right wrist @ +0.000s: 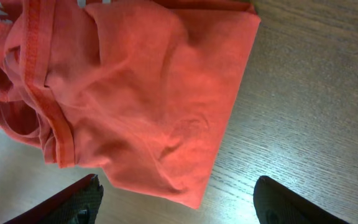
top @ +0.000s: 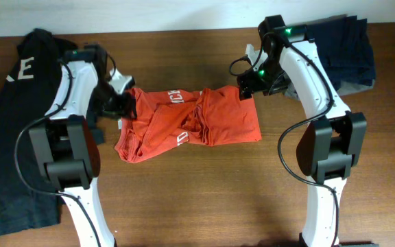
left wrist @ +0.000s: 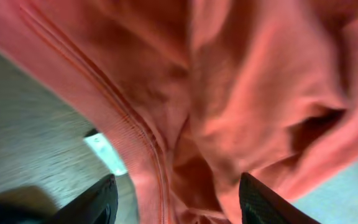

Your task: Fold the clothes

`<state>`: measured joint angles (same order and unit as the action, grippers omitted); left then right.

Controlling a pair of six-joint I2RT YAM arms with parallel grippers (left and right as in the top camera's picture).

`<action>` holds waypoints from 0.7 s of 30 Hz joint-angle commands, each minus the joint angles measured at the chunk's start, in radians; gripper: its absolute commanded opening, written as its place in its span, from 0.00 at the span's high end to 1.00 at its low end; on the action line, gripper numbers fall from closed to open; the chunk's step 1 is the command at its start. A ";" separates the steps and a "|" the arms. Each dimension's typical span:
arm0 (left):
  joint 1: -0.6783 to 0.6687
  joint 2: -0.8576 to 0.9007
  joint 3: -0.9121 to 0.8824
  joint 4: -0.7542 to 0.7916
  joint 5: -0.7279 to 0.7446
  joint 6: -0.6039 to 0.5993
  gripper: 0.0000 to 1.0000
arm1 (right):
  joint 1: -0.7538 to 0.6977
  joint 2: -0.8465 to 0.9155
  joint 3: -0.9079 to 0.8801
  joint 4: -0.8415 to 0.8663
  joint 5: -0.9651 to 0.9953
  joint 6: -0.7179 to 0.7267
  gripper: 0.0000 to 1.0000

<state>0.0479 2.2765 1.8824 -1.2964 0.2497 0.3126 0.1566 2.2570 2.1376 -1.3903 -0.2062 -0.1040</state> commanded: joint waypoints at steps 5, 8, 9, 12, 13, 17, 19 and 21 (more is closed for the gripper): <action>0.037 -0.031 -0.200 0.132 0.024 0.034 0.38 | -0.006 -0.023 0.021 -0.002 0.009 0.008 0.17; 0.042 -0.031 -0.240 0.179 0.024 0.033 0.38 | -0.006 -0.023 0.021 -0.001 0.009 0.008 0.17; 0.042 -0.031 -0.249 0.189 0.024 0.033 0.38 | -0.006 -0.023 0.021 -0.001 0.009 0.008 0.17; 0.039 -0.031 -0.284 0.235 0.034 0.034 0.39 | -0.006 -0.023 0.021 0.001 0.009 0.008 0.17; 0.038 -0.031 -0.293 0.245 0.047 0.034 0.39 | -0.006 -0.023 0.021 0.001 0.009 0.008 0.17; 0.038 -0.031 -0.334 0.305 0.119 0.033 0.63 | -0.006 -0.023 0.021 0.003 0.009 0.008 0.17; 0.038 -0.031 -0.340 0.316 0.128 0.032 0.94 | -0.006 -0.023 0.021 0.003 0.009 0.008 0.17; 0.041 -0.031 -0.339 0.317 0.129 0.024 0.99 | -0.006 -0.023 0.021 0.003 0.009 0.008 0.17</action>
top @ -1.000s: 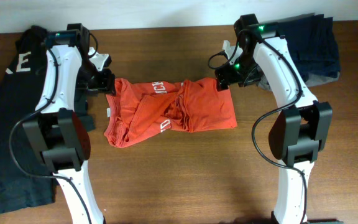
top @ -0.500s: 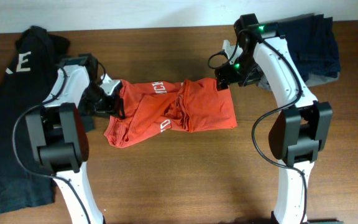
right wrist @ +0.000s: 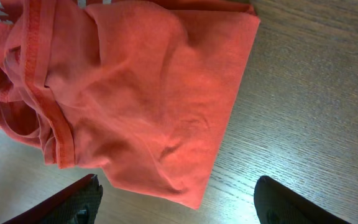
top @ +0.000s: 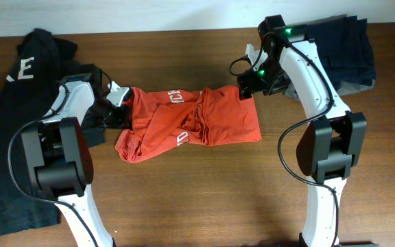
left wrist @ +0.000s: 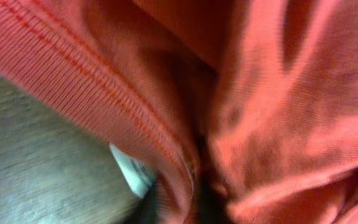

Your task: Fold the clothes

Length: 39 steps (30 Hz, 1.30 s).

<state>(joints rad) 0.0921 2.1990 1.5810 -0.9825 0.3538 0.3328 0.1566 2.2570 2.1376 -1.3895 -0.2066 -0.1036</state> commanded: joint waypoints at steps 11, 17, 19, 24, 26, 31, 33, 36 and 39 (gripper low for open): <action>0.072 -0.040 -0.037 0.002 0.050 -0.023 0.99 | -0.013 -0.026 0.029 -0.009 0.008 0.009 0.23; 0.115 -0.153 -0.037 0.006 0.042 -0.049 0.99 | -0.055 -0.031 0.068 -0.056 0.008 0.016 0.24; 0.125 -0.182 -0.037 0.006 0.042 -0.049 0.99 | -0.078 -0.031 0.080 -0.071 0.008 0.019 0.24; 0.145 -0.236 -0.035 0.005 0.035 -0.049 0.99 | -0.148 -0.031 0.087 -0.108 -0.018 0.034 0.23; 0.150 -0.252 -0.031 0.003 0.012 -0.050 0.99 | -0.175 -0.031 0.087 -0.125 -0.040 0.034 0.22; 0.148 -0.276 -0.009 -0.009 -0.032 -0.053 0.99 | -0.198 -0.029 0.086 -0.141 -0.048 0.034 0.21; 0.138 -0.279 0.006 -0.017 -0.032 -0.060 0.99 | -0.194 -0.029 0.086 -0.141 -0.049 0.034 0.20; 0.109 -0.283 0.035 -0.029 -0.032 -0.059 0.99 | -0.175 -0.027 0.086 -0.140 -0.055 0.034 0.24; 0.056 -0.286 0.069 -0.028 -0.032 -0.059 0.99 | -0.138 -0.025 0.079 -0.128 -0.082 0.034 0.93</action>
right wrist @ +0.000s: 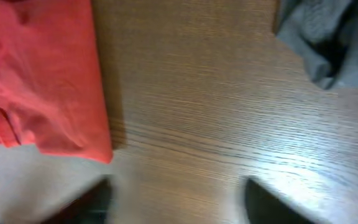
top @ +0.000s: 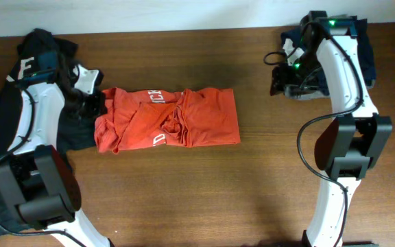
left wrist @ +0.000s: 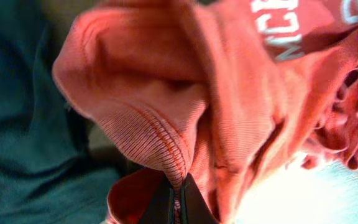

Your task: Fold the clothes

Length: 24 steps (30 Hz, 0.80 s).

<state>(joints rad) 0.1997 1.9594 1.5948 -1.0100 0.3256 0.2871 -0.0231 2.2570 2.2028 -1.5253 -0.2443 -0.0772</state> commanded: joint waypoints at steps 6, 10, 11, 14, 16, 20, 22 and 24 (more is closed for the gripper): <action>-0.141 -0.047 0.145 -0.002 -0.008 -0.026 0.99 | 0.092 -0.025 -0.079 0.109 -0.222 -0.012 0.96; -0.180 -0.047 0.198 -0.002 -0.008 -0.040 0.99 | 0.118 -0.025 -0.229 0.233 -0.356 -0.024 0.96; -0.186 -0.047 0.205 -0.002 -0.008 -0.040 0.99 | 0.122 -0.025 -0.261 0.261 -0.385 -0.032 0.96; -0.204 -0.047 0.225 -0.001 -0.008 -0.041 0.99 | 0.136 -0.025 -0.353 0.346 -0.460 -0.045 0.96; -0.217 -0.047 0.240 -0.001 -0.008 -0.050 0.99 | 0.145 -0.025 -0.416 0.408 -0.487 -0.044 0.96; -0.242 -0.047 0.272 -0.005 -0.008 -0.051 0.99 | 0.147 -0.025 -0.505 0.496 -0.501 -0.029 0.96; -0.258 -0.047 0.293 -0.014 -0.008 -0.051 0.99 | 0.147 -0.025 -0.532 0.526 -0.501 -0.019 0.96; -0.273 -0.047 0.312 -0.021 -0.008 -0.051 0.99 | 0.147 -0.025 -0.550 0.550 -0.501 -0.018 0.96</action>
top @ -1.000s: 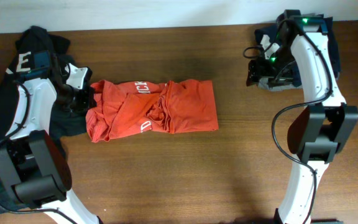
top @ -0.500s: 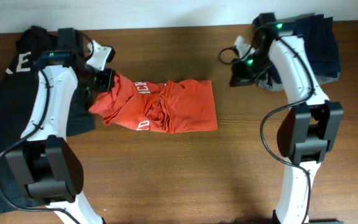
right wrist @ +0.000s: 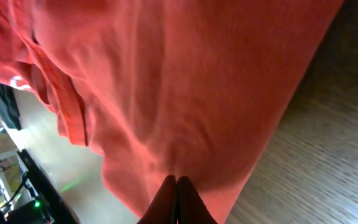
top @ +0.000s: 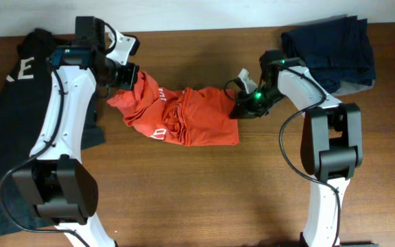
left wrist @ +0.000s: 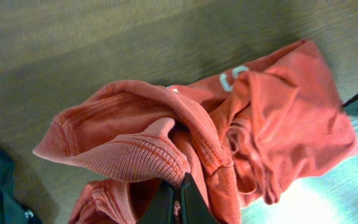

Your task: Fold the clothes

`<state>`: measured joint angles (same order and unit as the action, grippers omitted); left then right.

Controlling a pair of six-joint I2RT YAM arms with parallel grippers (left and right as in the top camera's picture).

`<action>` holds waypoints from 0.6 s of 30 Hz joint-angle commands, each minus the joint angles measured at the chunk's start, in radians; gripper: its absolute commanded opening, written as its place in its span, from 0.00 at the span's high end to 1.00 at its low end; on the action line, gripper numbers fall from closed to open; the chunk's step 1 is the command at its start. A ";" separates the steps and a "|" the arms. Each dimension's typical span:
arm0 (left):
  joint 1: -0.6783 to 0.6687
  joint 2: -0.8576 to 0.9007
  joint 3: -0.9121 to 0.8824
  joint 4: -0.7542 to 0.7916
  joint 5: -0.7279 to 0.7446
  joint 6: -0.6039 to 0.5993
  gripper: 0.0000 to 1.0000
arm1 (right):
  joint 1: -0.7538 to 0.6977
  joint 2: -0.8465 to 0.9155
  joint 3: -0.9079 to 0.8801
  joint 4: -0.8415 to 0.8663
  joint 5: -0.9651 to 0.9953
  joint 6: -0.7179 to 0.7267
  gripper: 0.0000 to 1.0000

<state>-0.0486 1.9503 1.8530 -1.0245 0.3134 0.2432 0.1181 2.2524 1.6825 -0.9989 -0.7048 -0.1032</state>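
A crumpled orange-red shirt (top: 184, 116) lies mid-table. My left gripper (top: 125, 77) is shut on its ribbed left edge, which is raised off the wood and bunched. In the left wrist view the gripper (left wrist: 179, 198) pinches that ribbed hem, and the rest of the shirt (left wrist: 266, 124) hangs down toward the table. My right gripper (top: 238, 110) is shut on the shirt's right edge. The right wrist view shows that gripper (right wrist: 177, 186) closed into the flat cloth (right wrist: 166, 81), with bare wood to the right.
A black T-shirt (top: 5, 137) is spread over the table's left side, under the left arm. A pile of dark blue clothes (top: 334, 48) with a grey piece (top: 352, 88) sits at the back right. Brown table top (top: 197, 192) runs along the front.
My left gripper has moved up and to the right, lifting the shirt's left edge off the black T-shirt. My right gripper has come from the blue pile to the shirt's right edge and shut on it.
First both grippers were open over the shirt, left at its left end and right at its upper right corner. Then the left shut on the left hem. Later the shirt lay farther left, the right gripper off by the blue pile. Now both grip the shirt.
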 commanded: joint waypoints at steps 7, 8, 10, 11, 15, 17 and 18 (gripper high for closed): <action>-0.114 -0.047 0.099 -0.010 0.005 -0.008 0.99 | 0.006 -0.010 -0.074 0.072 -0.040 0.016 0.96; -0.126 -0.048 0.100 -0.010 0.004 -0.011 0.99 | 0.006 -0.006 -0.074 0.074 -0.040 0.016 0.96; -0.166 -0.049 0.101 -0.014 0.005 -0.019 0.99 | 0.006 0.006 -0.074 0.081 -0.040 0.034 0.96; -0.181 -0.049 0.101 -0.020 0.005 -0.020 0.99 | 0.006 0.010 -0.074 0.084 -0.040 0.034 0.96; -0.259 -0.049 0.101 -0.055 0.005 -0.023 0.99 | 0.006 0.030 -0.074 0.092 -0.045 0.042 0.96; -0.302 -0.049 0.101 -0.063 0.005 -0.023 0.99 | 0.006 0.032 -0.074 0.092 -0.045 0.042 0.96; -0.325 -0.049 0.101 -0.064 0.004 -0.027 0.99 | 0.006 0.032 -0.074 0.095 -0.046 0.042 0.96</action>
<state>-0.3122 1.9408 1.9266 -1.0828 0.3122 0.2344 0.1181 2.2639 1.6176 -0.9100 -0.7277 -0.0700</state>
